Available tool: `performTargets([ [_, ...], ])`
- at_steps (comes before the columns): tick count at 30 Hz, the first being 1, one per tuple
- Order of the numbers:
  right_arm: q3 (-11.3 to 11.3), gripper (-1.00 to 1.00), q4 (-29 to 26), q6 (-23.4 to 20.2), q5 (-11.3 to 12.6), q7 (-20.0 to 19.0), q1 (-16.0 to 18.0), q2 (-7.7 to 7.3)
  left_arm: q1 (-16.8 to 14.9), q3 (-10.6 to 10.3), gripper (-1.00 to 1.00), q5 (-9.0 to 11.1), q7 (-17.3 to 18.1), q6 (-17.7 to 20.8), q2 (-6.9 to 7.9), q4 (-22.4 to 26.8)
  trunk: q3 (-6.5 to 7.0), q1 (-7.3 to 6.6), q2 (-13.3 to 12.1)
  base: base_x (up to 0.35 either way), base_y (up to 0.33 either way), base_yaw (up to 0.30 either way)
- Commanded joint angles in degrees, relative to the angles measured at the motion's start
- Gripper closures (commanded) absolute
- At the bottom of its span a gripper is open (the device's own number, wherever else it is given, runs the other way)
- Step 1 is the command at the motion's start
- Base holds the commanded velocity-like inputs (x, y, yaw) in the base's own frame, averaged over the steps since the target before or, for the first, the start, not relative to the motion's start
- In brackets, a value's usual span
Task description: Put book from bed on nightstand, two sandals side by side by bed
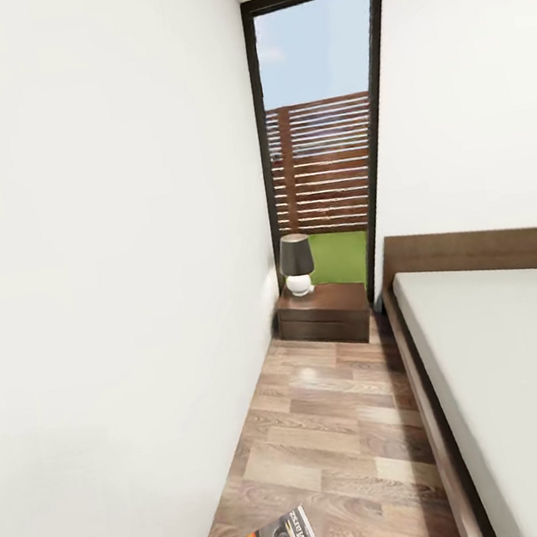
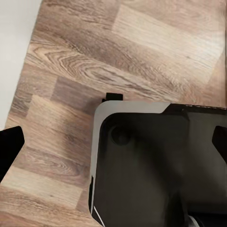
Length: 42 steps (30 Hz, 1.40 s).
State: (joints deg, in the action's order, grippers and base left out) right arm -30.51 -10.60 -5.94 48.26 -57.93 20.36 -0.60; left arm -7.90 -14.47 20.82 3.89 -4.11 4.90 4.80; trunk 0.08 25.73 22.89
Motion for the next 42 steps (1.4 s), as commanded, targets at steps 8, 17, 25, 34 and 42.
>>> performTargets([
  [8,-0.17,1.0,-0.04,-0.62,0.69,-0.16,0.03,-0.02,-0.01,-0.47,-1.0,0.62,0.2,-0.2,0.03,-0.05,-0.02,0.05,0.03,0.333,0.004,-0.278],
  [17,-0.17,1.0,-0.04,-0.58,0.69,-0.16,0.03,-0.02,-0.01,-0.47,-1.0,0.61,0.2,-0.2,0.03,-0.05,-0.02,0.05,0.03,0.334,0.001,-0.199],
  [25,-0.17,1.0,-0.04,-0.56,0.69,-0.16,0.03,-0.02,-0.01,-0.47,-1.0,0.6,0.17,-0.2,-0.04,-0.05,-0.02,0.05,0.03,0.336,0.038,-0.037],
  [34,-0.22,1.0,-0.04,-0.56,0.69,-0.16,0.03,-0.02,-0.01,-0.54,-1.0,0.6,-0.06,-0.2,-0.29,-0.05,-0.02,0.05,0.03,0.335,0.036,-0.005],
  [42,-0.23,1.0,-0.04,-0.56,0.69,-0.16,0.03,-0.02,-0.01,-0.55,-1.0,0.62,-0.1,-0.2,-0.34,-0.05,-0.02,0.05,0.03,0.214,0.004,-0.001],
])
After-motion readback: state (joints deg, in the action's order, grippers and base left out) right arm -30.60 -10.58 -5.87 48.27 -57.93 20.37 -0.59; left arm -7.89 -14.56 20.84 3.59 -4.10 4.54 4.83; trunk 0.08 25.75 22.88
